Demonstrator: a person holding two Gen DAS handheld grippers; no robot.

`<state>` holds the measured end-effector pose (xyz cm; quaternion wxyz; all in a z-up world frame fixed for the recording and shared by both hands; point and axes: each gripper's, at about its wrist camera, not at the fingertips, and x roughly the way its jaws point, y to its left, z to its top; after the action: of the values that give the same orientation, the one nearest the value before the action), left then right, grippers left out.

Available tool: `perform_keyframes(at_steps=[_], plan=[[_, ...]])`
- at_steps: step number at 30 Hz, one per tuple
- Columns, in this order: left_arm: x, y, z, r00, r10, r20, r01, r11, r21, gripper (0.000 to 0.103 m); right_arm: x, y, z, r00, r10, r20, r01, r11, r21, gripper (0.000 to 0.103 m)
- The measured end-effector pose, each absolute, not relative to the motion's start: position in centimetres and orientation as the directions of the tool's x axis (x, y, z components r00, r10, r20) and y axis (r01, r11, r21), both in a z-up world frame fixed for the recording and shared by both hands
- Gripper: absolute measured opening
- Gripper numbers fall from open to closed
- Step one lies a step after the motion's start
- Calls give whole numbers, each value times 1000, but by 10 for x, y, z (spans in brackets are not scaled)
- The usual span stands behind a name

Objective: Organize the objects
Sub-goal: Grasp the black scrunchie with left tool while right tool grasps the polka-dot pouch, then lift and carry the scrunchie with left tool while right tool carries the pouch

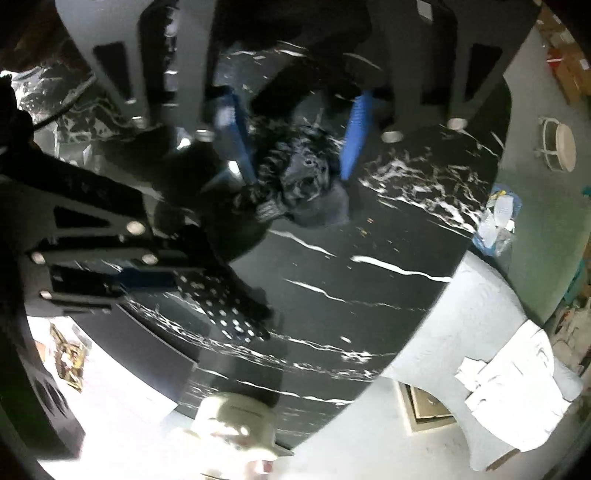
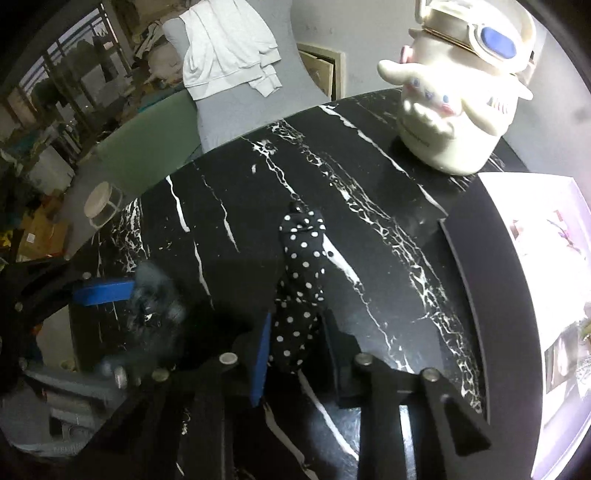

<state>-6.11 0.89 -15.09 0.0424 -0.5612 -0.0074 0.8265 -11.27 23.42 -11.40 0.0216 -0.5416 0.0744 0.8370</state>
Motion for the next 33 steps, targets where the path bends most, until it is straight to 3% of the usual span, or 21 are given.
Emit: perform_keyframes(at_steps=[3,6,22,27,30,32,33], plan=[[-64,3,-149,-378,86,-922,-54,-996,-70,27,-110,232,-114,-412,-40,-910,-115,-989,95,20],[-63,-1,-148,-387,89,-918,-47,-996,-77,24,-107,232,-115,-412,-39,-911,-124,-987,98,19],[-48,7,-148,-370,134,-919,-131,-987,-91,23,-44,222,-115,-384,-42,-922,-268,-951,155,19],[-45,11,-149,-386,128,-914,-179,-982,-61,26,-35,210,-115,-379,2,-925,-285,-952,114,19],[-48,11,-149,-408,116,-906,-195,-980,-38,35,-37,205,-115,-379,49,-924,-292,-954,69,26],[-51,12,-151,-424,109,-899,-206,-978,-21,41,-41,202,-116,-373,83,-924,-293,-956,32,44],[-53,12,-151,-431,110,-896,-216,-976,-16,48,-42,201,-116,-371,93,-924,-291,-957,21,46]])
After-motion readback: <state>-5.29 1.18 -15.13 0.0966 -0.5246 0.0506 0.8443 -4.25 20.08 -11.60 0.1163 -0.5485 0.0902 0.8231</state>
